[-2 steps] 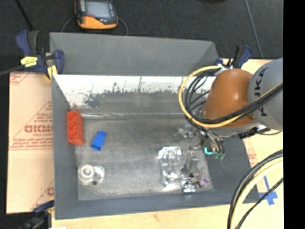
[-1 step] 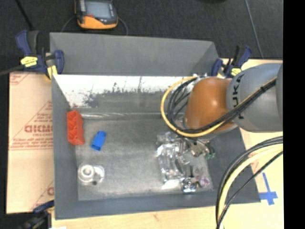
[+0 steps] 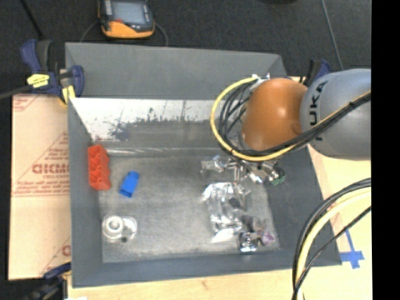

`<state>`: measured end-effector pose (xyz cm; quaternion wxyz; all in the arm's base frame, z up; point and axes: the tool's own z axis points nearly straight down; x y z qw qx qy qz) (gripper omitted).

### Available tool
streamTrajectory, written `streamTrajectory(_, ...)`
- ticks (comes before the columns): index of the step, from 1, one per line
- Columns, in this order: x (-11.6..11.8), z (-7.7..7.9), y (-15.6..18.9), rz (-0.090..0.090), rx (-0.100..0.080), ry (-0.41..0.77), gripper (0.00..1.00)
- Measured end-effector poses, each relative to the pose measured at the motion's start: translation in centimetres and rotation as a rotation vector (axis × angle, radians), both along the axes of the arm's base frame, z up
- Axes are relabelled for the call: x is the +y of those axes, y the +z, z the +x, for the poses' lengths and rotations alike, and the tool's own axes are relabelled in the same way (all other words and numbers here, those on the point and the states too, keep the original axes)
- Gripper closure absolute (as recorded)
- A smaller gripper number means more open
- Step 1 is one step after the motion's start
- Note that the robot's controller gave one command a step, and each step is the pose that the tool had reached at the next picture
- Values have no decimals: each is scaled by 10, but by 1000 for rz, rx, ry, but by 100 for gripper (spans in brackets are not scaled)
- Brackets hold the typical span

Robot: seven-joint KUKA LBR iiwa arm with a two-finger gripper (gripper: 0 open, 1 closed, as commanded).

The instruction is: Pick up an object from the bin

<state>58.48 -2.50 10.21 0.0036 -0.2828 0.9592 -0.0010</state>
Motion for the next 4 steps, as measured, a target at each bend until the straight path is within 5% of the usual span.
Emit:
streamTrajectory(1, 24, -77, -1, -2, 6, 498, 0)
streamTrajectory(2, -45, -113, -33, -4, 11, 967, 0)
streamTrajectory(3, 21, -101, -32, -1, 6, 842, 0)
streamTrajectory(4, 18, -101, -32, -3, 6, 839, 100)
